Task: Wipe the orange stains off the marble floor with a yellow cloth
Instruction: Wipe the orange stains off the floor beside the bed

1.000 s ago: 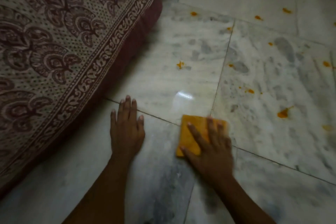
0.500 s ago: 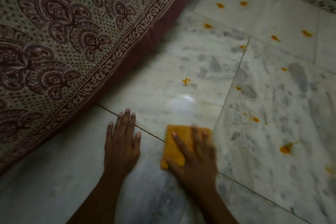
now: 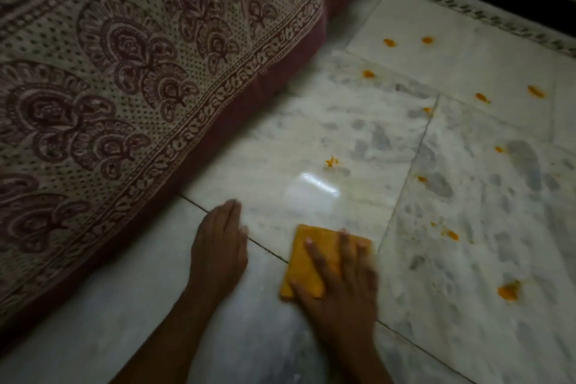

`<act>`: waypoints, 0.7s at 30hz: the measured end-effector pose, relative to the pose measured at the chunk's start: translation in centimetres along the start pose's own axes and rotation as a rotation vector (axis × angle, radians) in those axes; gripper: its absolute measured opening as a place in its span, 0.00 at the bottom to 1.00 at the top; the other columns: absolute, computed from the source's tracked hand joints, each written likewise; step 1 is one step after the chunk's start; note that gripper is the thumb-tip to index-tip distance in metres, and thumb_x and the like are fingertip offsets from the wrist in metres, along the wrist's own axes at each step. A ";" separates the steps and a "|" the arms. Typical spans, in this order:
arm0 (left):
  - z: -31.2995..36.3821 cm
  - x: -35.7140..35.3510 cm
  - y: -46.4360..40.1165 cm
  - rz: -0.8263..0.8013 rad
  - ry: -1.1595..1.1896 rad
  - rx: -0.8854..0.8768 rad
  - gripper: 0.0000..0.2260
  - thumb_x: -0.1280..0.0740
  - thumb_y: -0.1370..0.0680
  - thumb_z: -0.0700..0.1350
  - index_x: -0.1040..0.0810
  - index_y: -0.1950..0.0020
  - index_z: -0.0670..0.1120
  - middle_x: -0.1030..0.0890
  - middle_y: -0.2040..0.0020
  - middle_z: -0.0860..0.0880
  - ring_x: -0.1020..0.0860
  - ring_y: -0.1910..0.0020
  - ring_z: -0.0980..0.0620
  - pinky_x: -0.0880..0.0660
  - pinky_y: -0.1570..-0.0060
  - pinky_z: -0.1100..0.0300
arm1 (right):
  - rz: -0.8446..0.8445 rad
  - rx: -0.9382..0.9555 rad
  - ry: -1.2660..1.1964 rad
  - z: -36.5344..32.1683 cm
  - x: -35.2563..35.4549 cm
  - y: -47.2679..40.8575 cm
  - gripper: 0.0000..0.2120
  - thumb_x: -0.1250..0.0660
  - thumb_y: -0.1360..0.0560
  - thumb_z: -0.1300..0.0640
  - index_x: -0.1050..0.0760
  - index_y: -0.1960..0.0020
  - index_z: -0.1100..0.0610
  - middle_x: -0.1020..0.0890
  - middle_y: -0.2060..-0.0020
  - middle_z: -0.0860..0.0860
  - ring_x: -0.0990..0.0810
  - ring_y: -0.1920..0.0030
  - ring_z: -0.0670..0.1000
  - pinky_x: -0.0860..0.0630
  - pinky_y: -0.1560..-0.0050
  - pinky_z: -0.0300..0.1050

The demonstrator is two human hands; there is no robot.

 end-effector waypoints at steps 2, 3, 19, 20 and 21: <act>-0.3 -0.5 -3.8 -0.020 -0.015 -0.052 0.26 0.45 0.17 0.50 0.30 0.23 0.39 0.27 0.24 0.40 0.28 0.27 0.39 0.32 0.26 0.44 | 0.006 -0.174 0.047 2.9 -0.4 -1.9 0.39 0.42 0.29 0.22 0.39 0.21 0.32 0.41 0.17 0.54 0.42 0.18 0.63 0.36 0.27 0.67; -0.3 -0.6 -5.3 -0.023 -0.041 -0.084 0.26 0.46 0.17 0.51 0.32 0.21 0.40 0.30 0.22 0.41 0.30 0.25 0.41 0.34 0.25 0.45 | 0.027 -0.303 0.060 3.3 -0.7 -4.7 0.39 0.44 0.29 0.22 0.41 0.21 0.32 0.42 0.17 0.54 0.43 0.18 0.64 0.39 0.26 0.68; -1.0 -1.6 -7.6 -0.037 -0.071 -0.029 0.28 0.44 0.17 0.52 0.41 0.17 0.49 0.43 0.16 0.51 0.45 0.17 0.51 0.45 0.20 0.47 | 0.026 -0.465 0.044 5.3 -1.7 -15.7 0.38 0.50 0.27 0.22 0.49 0.19 0.31 0.49 0.15 0.51 0.53 0.16 0.61 0.50 0.21 0.69; -1.0 -1.7 -7.6 -0.033 -0.077 -0.033 0.28 0.44 0.17 0.52 0.41 0.17 0.49 0.43 0.16 0.51 0.45 0.17 0.51 0.44 0.20 0.46 | 0.035 -0.572 0.008 4.3 -2.7 -19.1 0.38 0.52 0.27 0.22 0.49 0.19 0.31 0.49 0.15 0.52 0.54 0.16 0.63 0.54 0.20 0.70; -1.0 -1.7 -7.5 -0.030 -0.083 -0.038 0.28 0.44 0.17 0.52 0.41 0.17 0.49 0.43 0.16 0.51 0.44 0.17 0.51 0.44 0.20 0.46 | 0.028 -0.607 -0.013 2.7 -3.6 -22.1 0.38 0.51 0.27 0.22 0.47 0.19 0.31 0.47 0.15 0.53 0.54 0.17 0.65 0.55 0.21 0.70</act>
Point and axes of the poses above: each hand's wrist, its own y-axis away from the middle knuckle, its own x-axis out of the back of the hand, z = x × y, the point moved 1 cm from there along -y, towards the middle knuckle
